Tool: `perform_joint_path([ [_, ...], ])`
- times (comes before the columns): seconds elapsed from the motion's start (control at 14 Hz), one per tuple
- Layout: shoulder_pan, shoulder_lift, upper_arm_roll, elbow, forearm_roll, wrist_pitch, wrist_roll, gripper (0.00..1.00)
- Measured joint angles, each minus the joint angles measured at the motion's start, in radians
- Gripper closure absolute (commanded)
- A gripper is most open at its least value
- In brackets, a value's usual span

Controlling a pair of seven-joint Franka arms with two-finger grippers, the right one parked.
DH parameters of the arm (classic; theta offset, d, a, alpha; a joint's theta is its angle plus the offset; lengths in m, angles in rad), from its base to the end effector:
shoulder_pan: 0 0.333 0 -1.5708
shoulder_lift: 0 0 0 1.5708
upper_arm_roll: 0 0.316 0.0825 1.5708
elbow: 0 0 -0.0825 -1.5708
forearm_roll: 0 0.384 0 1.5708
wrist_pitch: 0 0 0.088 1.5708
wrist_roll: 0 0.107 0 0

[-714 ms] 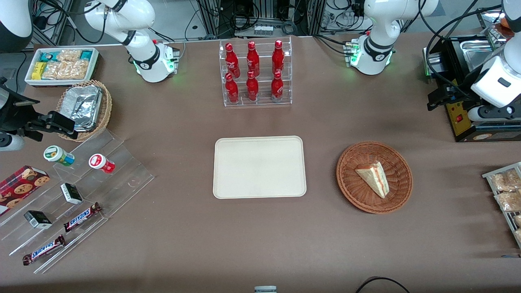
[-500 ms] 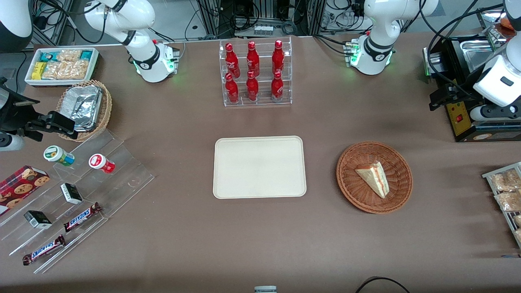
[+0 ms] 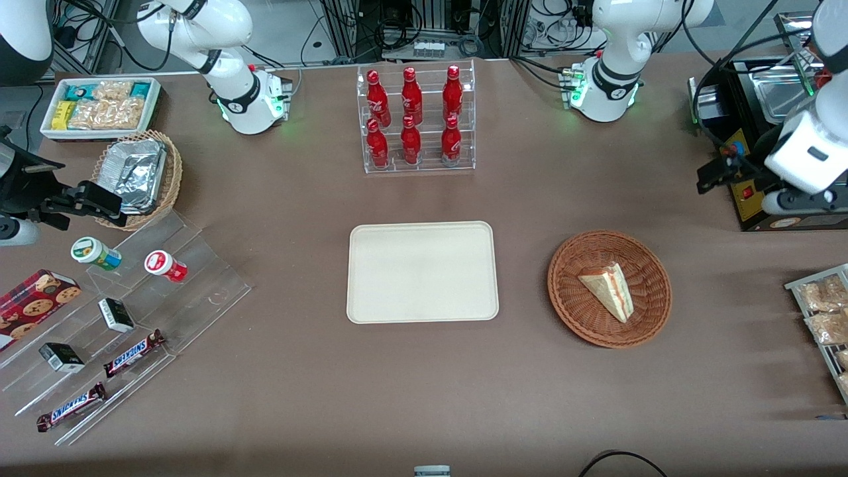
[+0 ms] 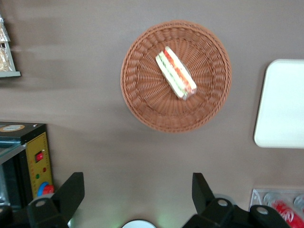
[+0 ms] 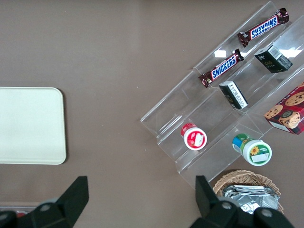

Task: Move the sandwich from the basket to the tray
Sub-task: 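Move the left gripper down over the basket and grasp the wrapped sandwich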

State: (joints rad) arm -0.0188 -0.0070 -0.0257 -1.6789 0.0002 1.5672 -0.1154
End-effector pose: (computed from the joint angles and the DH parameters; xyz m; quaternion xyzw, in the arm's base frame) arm 0.5464 -0.0244 0.5773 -0.9980 -0.0354 0.0521 0.0044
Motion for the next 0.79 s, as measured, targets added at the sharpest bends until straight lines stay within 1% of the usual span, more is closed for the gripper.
perform_joint_path([
  [0.29,-0.011,0.096,0.0,-0.014,0.0,0.099,-0.103,0.0],
  [0.5,-0.046,0.14,-0.001,-0.094,-0.001,0.264,-0.26,0.0],
  [0.79,-0.078,0.166,-0.003,-0.201,-0.01,0.435,-0.452,0.0],
])
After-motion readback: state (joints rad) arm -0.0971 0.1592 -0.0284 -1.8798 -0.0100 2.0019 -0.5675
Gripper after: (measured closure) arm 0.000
